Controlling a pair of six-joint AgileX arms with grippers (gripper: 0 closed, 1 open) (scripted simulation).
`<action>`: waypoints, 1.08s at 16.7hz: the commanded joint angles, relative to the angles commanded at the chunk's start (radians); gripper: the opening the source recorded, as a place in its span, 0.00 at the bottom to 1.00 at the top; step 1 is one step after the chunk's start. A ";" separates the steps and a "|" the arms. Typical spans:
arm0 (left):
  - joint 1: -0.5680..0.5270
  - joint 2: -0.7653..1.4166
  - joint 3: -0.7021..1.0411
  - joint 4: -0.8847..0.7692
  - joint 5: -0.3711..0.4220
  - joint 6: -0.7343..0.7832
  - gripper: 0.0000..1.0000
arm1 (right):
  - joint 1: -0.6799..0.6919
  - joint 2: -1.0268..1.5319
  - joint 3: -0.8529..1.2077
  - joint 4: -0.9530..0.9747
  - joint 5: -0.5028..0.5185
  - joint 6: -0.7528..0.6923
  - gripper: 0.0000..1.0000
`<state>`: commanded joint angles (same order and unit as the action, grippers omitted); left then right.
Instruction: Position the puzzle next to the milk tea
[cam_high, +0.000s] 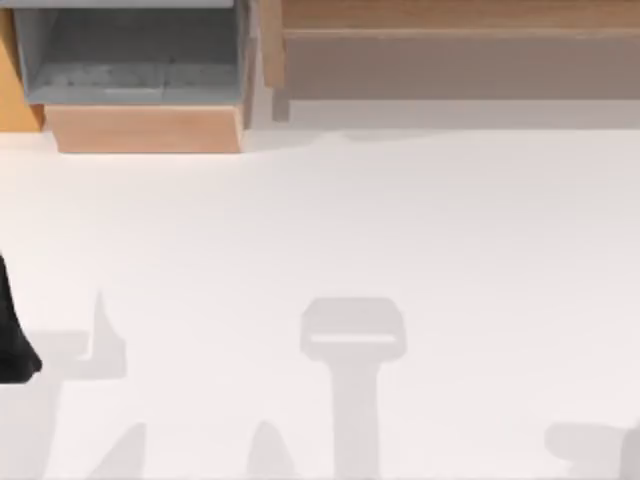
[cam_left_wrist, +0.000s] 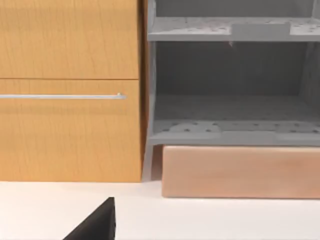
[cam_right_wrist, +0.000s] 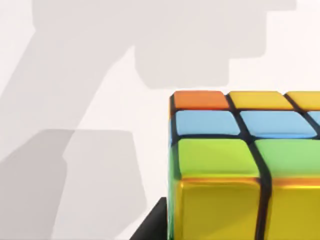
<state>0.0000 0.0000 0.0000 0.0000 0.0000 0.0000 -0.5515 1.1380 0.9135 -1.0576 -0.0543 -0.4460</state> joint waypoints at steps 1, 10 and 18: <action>0.000 0.000 0.000 0.000 0.000 0.000 1.00 | -0.007 -0.020 -0.068 -0.031 0.006 -0.033 0.00; 0.000 0.000 0.000 0.000 0.000 0.000 1.00 | -0.049 -0.093 -0.286 -0.101 0.044 -0.154 0.00; 0.000 0.000 0.000 0.000 0.000 0.000 1.00 | -0.008 -0.063 -0.285 -0.082 0.078 -0.215 0.00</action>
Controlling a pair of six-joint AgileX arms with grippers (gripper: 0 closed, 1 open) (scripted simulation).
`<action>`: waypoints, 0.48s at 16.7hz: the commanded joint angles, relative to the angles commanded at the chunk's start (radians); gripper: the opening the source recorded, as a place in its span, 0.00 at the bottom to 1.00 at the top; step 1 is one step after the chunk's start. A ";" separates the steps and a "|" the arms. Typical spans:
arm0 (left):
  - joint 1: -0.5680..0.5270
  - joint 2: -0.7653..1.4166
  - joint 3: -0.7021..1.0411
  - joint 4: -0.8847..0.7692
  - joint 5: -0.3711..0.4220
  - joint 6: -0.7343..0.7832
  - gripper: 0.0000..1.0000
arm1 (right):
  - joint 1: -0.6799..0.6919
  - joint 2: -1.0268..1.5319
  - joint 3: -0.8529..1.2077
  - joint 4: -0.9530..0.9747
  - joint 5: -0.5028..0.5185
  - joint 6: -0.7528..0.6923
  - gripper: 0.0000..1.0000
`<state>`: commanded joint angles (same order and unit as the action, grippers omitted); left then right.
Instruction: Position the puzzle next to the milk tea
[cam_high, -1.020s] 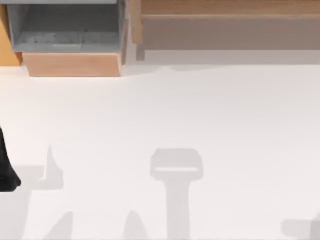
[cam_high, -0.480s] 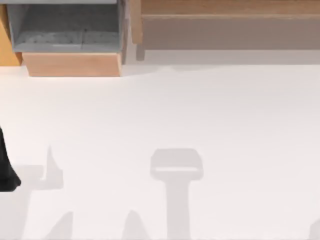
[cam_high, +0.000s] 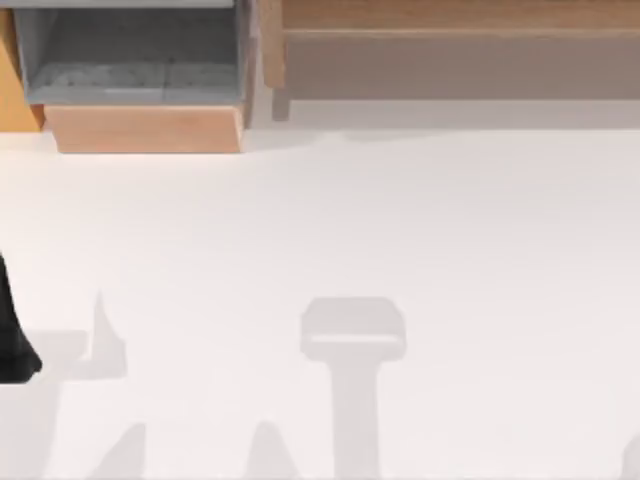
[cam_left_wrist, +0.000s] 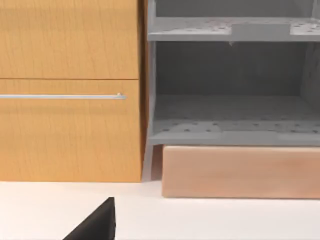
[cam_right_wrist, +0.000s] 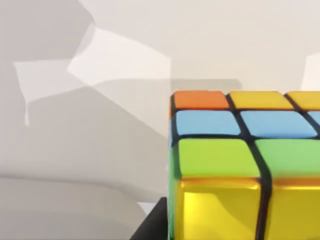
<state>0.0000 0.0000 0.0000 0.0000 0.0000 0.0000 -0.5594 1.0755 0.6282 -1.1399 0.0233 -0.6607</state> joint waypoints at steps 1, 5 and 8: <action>0.000 0.000 0.000 0.000 0.000 0.000 1.00 | 0.012 0.008 0.000 0.005 0.011 -0.020 0.00; 0.000 0.000 0.000 0.000 0.000 0.000 1.00 | 0.052 0.034 0.003 0.021 0.044 -0.094 0.00; 0.000 0.000 0.000 0.000 0.000 0.000 1.00 | 0.061 0.041 0.005 0.026 0.042 -0.117 0.00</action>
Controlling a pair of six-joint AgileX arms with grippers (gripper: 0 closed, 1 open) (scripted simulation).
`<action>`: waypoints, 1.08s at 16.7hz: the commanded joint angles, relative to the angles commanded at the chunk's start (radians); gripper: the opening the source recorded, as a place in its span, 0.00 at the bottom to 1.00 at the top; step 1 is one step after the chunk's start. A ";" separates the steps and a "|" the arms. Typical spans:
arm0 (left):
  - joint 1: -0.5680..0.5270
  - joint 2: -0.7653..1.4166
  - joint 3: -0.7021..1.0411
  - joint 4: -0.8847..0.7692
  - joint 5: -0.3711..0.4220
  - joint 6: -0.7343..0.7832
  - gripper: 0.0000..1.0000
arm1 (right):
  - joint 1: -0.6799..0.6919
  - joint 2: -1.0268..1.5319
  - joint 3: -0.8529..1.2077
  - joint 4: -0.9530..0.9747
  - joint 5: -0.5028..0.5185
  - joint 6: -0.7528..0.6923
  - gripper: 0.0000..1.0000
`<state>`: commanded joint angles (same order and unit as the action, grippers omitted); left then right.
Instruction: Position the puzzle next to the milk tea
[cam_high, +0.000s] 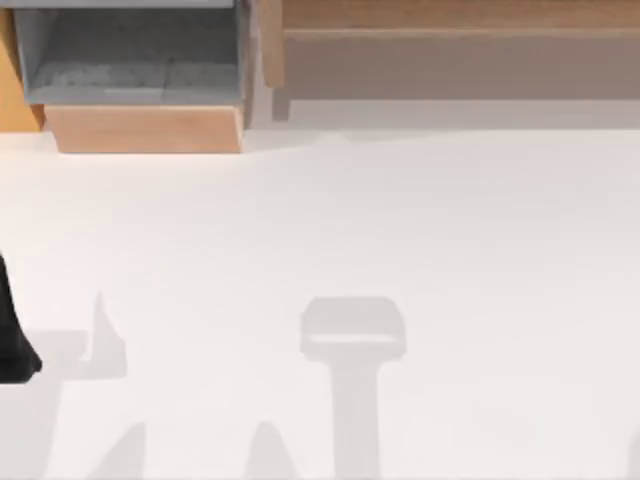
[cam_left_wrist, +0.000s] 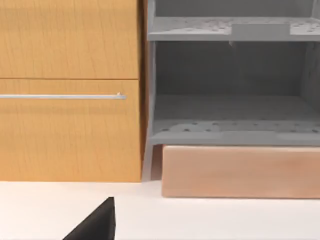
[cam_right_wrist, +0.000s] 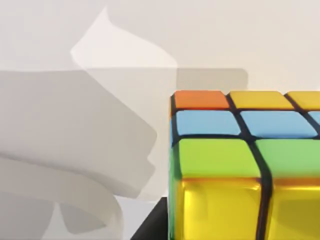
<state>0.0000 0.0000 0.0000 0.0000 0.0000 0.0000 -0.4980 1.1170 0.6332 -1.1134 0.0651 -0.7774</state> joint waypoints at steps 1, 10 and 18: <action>0.000 0.000 0.000 0.000 0.000 0.000 1.00 | -0.002 -0.001 -0.001 0.001 -0.006 0.001 0.00; 0.000 0.000 0.000 0.000 0.000 0.000 1.00 | -0.078 -0.054 -0.029 0.026 -0.072 0.139 0.00; 0.000 0.000 0.000 0.000 0.000 0.000 1.00 | -0.099 -0.050 -0.077 0.047 -0.076 0.181 0.00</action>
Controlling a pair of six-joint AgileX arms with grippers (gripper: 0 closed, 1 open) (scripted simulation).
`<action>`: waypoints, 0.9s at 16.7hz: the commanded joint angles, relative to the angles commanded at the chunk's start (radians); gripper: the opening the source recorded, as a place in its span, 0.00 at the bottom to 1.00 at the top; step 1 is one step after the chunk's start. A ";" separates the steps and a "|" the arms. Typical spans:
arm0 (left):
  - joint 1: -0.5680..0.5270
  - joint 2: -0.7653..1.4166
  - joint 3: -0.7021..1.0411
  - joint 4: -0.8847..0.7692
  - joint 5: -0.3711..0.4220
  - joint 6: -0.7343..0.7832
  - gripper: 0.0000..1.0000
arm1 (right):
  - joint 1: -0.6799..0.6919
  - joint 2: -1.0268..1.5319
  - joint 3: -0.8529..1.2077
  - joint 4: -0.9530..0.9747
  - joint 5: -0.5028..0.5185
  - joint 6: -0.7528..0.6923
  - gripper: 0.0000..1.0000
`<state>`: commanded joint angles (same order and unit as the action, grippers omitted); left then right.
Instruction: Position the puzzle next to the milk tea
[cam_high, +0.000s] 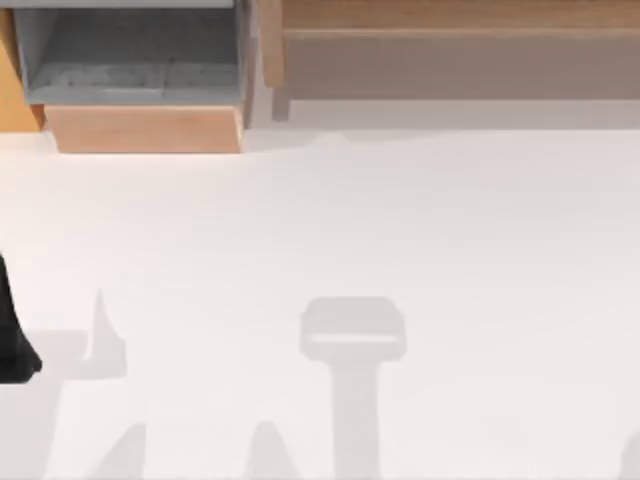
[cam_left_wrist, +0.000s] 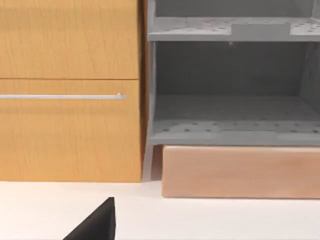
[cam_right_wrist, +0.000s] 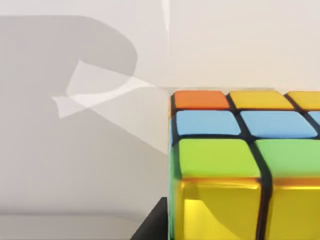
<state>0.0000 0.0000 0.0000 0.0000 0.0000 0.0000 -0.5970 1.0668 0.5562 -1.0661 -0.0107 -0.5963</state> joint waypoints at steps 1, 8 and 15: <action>0.000 0.000 0.000 0.000 0.000 0.000 1.00 | 0.000 0.000 0.000 0.000 0.000 0.000 0.08; 0.000 0.000 0.000 0.000 0.000 0.000 1.00 | 0.000 0.000 0.000 0.000 0.000 0.000 0.60; 0.000 0.000 0.000 0.000 0.000 0.000 1.00 | 0.000 0.000 0.000 0.000 0.000 0.000 1.00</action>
<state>0.0000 0.0000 0.0000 0.0000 0.0000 0.0000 -0.5970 1.0668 0.5562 -1.0661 -0.0107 -0.5963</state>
